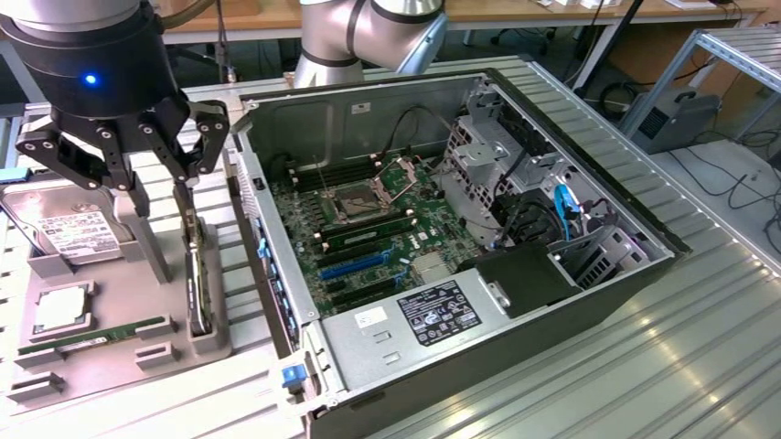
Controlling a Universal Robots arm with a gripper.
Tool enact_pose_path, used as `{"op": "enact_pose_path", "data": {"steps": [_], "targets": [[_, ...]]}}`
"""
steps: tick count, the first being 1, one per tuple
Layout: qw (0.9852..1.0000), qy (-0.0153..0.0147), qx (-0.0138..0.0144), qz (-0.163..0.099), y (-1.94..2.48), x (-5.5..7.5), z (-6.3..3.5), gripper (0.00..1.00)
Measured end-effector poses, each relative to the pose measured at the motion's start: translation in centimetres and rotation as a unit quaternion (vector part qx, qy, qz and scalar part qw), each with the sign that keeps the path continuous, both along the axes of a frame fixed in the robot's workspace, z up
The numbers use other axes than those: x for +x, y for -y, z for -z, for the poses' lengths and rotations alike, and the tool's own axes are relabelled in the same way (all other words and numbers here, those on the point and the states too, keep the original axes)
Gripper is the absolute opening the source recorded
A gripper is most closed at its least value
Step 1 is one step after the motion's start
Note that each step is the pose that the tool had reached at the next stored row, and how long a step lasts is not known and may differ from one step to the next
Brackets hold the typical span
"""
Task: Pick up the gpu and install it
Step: 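Pick up the gpu and move the gpu toward the slot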
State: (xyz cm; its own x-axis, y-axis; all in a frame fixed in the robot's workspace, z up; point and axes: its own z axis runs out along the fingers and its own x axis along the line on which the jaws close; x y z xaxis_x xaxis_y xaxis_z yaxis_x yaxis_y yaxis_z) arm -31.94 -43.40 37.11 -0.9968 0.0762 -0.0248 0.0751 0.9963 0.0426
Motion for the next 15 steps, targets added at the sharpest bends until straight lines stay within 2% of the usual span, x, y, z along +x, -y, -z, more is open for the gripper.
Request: {"op": "enact_pose_path", "data": {"steps": [15], "targets": [[1.0, -0.0001, -0.0001, 0.0, 0.0, -0.31, 0.55, 0.42]]}}
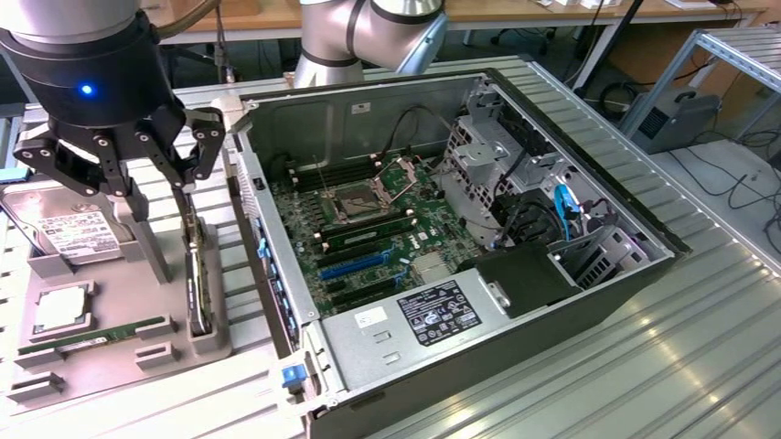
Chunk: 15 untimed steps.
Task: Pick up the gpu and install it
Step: 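Pick up the gpu and move the gpu toward the slot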
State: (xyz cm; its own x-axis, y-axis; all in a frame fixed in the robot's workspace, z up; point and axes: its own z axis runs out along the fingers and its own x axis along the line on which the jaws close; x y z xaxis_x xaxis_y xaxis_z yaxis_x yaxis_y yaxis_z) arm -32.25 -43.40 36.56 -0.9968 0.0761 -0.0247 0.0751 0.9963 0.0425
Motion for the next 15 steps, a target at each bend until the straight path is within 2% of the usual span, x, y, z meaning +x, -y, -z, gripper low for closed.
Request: {"op": "enact_pose_path", "data": {"steps": [15], "targets": [[1.0, 0.0, 0.0, 0.0, 0.0, -0.04, 0.6, 0.42]]}}
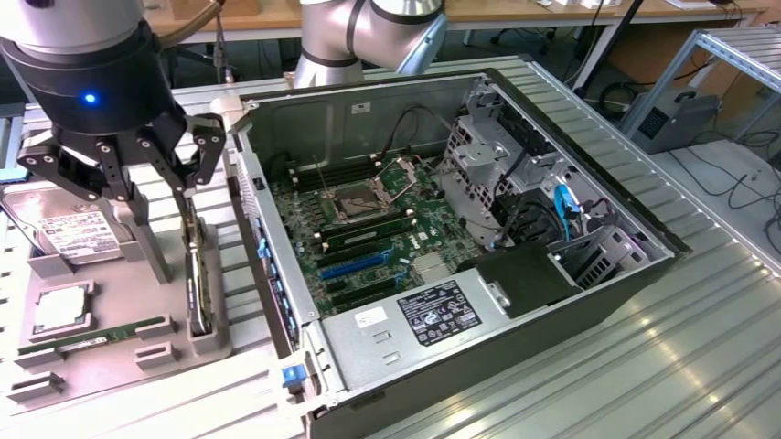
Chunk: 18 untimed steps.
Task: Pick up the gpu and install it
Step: 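Pick up the gpu and move the gpu toward the slot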
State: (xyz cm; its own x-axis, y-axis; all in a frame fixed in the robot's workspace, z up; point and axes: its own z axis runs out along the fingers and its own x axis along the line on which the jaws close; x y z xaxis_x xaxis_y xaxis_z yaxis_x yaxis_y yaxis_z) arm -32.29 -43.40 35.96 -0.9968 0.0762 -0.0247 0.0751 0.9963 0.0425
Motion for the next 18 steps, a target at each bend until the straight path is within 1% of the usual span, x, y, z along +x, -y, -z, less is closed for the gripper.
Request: {"op": "enact_pose_path", "data": {"steps": [18], "targets": [[1.0, 0.0, 0.0, 0.0, 0.0, -0.02, 0.77, 0.42]]}}
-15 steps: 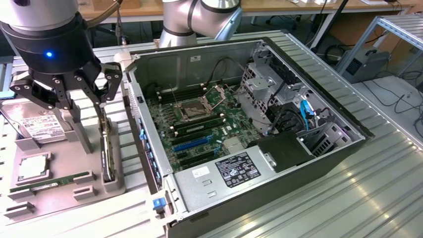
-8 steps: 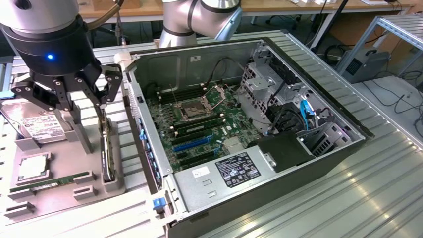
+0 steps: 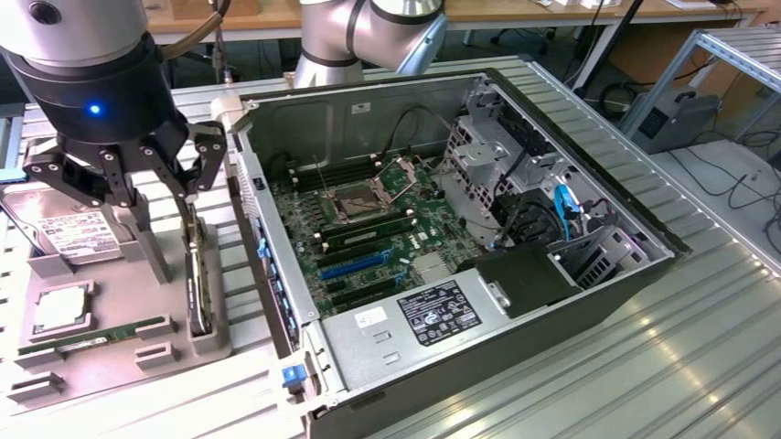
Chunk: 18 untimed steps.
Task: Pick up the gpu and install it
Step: 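Pick up the gpu and move the gpu toward the slot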
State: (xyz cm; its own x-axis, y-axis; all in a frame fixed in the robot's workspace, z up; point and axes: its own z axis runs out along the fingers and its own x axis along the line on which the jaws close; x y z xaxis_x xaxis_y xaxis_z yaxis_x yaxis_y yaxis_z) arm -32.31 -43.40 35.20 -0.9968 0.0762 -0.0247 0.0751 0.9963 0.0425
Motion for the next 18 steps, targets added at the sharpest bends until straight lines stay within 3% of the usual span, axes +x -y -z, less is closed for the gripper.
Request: {"op": "enact_pose_path", "data": {"steps": [18], "targets": [[1.0, 0.0, 0.0, 0.0, 0.0, 0.0, 0.59, 0.42]]}}
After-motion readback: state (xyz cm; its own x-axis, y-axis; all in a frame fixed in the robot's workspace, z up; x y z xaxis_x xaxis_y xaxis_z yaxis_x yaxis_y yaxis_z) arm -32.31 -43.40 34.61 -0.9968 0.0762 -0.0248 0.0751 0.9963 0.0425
